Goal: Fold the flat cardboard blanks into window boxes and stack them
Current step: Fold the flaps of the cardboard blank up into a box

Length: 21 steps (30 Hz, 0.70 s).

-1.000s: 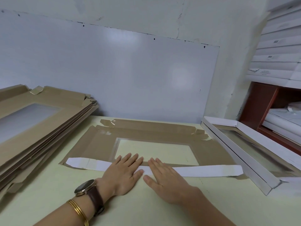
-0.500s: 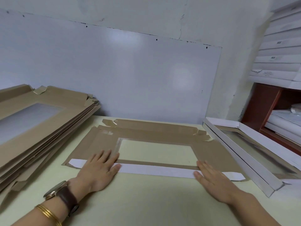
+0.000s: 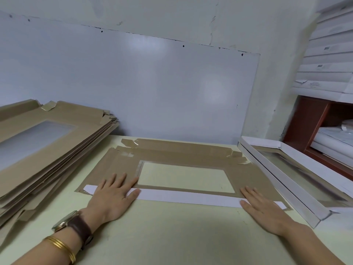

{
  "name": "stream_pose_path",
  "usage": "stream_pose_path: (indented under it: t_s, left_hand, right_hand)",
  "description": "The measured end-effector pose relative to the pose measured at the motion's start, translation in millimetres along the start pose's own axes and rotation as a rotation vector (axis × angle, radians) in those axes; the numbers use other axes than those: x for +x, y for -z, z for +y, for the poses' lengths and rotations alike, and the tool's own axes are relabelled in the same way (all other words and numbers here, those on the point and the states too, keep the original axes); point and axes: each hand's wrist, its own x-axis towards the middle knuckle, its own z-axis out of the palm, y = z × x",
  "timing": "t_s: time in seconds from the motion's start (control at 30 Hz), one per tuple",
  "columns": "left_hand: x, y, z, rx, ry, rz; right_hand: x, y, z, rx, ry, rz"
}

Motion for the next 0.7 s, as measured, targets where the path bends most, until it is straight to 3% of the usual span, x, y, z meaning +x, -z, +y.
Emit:
stream_pose_path:
  t_s: [0.43,0.7]
  left_hand:
    - [-3.5,-3.1,2.4,0.066,0.017,0.230]
    - [-2.0,0.0,13.4,0.066,-0.028,0.245]
  right_hand:
    - [-4.6,-3.3,-6.3,-0.075,-0.046,0.027]
    - [-11.1,-5.3,-22.1,-0.163,-0.114,0.037]
